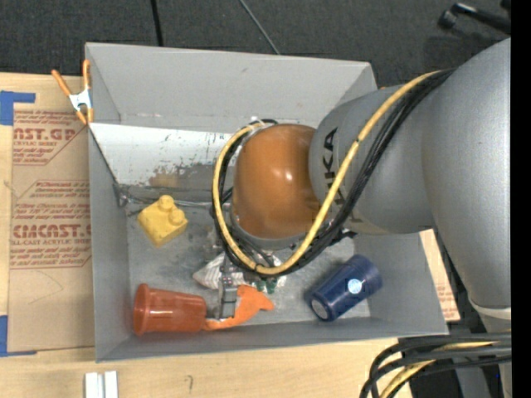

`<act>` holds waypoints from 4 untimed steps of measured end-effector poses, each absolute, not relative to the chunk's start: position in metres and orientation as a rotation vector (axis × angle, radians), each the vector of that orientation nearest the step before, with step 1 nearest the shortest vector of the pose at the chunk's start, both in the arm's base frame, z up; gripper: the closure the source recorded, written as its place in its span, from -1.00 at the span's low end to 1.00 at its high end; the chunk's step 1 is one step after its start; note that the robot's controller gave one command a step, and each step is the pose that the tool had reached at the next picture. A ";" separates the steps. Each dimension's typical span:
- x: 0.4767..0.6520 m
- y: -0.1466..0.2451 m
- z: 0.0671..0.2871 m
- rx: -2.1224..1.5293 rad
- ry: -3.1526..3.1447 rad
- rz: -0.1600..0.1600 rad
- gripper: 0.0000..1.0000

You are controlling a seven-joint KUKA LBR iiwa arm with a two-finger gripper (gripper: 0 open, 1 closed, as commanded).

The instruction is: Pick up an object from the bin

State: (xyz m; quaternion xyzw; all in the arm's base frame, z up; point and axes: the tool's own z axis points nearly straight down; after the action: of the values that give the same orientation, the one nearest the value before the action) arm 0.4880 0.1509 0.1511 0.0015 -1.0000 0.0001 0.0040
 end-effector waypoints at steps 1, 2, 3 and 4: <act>0.490 0.150 0.155 0.002 -3.141 -0.002 -1.00; 0.515 0.129 0.125 0.045 -3.146 -0.003 -1.00; 0.518 0.115 0.103 -0.096 -3.140 0.000 -1.00; 0.537 0.057 0.070 0.148 -3.140 -0.001 1.00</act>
Offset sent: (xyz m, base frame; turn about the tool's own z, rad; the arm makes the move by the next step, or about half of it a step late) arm 0.0392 -0.0363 -0.0454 -0.0342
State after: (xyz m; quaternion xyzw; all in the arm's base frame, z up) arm 0.5371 0.0569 0.0702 0.0472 -0.9989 -0.0003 -0.0008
